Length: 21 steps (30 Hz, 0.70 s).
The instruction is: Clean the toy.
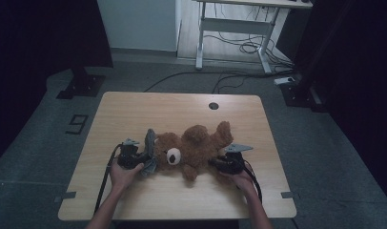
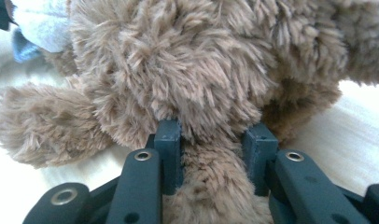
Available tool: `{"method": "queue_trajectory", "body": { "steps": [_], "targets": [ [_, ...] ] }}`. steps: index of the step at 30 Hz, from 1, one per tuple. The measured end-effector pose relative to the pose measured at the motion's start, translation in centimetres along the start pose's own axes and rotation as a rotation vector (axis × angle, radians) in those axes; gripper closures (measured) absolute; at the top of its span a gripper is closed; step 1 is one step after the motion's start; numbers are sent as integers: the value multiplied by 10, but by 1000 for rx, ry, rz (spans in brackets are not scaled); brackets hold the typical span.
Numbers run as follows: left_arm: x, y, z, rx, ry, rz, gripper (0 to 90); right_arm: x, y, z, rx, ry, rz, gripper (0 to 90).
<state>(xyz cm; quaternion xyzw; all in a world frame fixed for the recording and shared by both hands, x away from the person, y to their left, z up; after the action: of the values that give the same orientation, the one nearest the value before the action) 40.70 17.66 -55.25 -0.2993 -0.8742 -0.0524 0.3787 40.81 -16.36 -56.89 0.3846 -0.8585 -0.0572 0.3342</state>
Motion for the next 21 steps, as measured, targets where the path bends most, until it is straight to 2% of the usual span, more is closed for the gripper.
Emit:
{"method": "queue_trajectory", "body": {
  "steps": [2,5,7,9,11,13,14,17,19,21],
  "targets": [
    [12,4,-12,-9,-28,-19,771,-1,-1,-1,-5,1,-4,650],
    [37,1,-40,-35,-107,-33,769,-2,-2,-1,-5,2,-8,650],
    [48,-9,-62,-64,-146,-22,768,-2,-2,-1,-4,2,-9,650],
    [50,-21,-84,-107,-162,-20,766,-1,-2,-1,-5,1,-9,650],
    [44,-33,-103,-146,-158,-19,766,-1,-2,-1,-9,-2,-5,649],
    [29,-44,-116,-160,-140,-3,766,-1,-2,-1,-9,-2,-5,649],
    [19,-48,-120,-170,-115,1,766,-1,-2,-1,-8,-3,-6,649],
    [-14,-58,-119,-190,-41,2,765,-1,-2,-1,-6,-4,-9,648],
    [-26,-59,-114,-204,-30,-25,766,-1,-2,-1,-6,-7,-10,646],
    [-27,-57,-111,-197,-42,-21,767,0,-2,-1,-8,-10,-11,645]
  ]
}}
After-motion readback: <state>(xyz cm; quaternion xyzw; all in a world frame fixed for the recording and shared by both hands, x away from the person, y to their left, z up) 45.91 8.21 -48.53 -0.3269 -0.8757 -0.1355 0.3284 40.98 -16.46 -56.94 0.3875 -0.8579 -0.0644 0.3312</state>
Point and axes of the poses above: each handheld gripper's, and its own axes: x roughly backward along the jaws, z roughly out of its underside, y roughly to its left, the point moved 5 cm from there along -x, roughly forward along the jaws, and after that the axes turned 10 degrees about -x, right-handed, at the moved point
